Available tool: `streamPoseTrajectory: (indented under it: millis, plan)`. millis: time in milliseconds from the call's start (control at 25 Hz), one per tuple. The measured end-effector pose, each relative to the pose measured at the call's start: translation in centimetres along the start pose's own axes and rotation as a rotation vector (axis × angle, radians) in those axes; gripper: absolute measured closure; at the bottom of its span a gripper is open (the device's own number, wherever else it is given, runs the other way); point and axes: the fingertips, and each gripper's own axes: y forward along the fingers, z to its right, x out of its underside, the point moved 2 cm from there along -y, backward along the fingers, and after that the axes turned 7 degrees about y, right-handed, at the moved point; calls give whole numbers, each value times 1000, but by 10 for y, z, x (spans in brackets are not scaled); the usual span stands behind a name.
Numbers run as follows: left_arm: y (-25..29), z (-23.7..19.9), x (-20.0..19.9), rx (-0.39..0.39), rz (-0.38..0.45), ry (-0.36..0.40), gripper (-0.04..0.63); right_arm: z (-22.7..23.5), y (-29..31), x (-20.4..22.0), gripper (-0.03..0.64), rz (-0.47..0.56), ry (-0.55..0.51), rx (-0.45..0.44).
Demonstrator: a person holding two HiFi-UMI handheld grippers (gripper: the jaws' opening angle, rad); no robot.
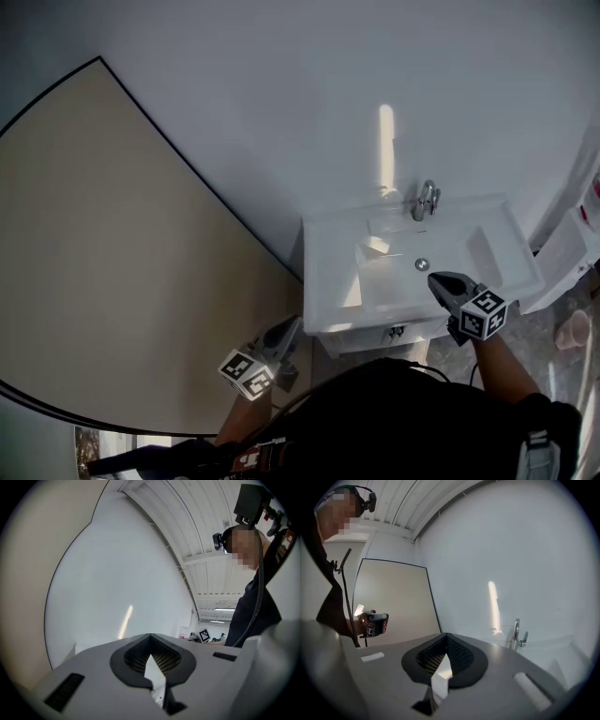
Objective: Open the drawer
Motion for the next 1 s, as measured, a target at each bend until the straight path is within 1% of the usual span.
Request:
streamPoseTrajectory:
  millis: [200,320,440,560,720,880,1000]
  plan:
    - [20,-13,10,63,10,-28,604,12,-6,0,615,4,0,60]
    - [40,-20,20,76,12,-46,604,29,-6,0,615,9,11,79]
    - [66,-19,23,78,-5,-41,604,54,-5,0,615,10,27,75]
    - [97,-13,25,56,-21,-19,604,89,-2,-3,615,12,39,49]
    - [134,-8,21,-16,-11,6,604,127,8,-20,615,13,18,-13]
    - [172,-2,23,-68,-6,-6,604,165,18,-36,615,4,-7,-72]
    - [201,5,32,-65,-19,-21,604,190,23,-41,615,-2,-9,-100]
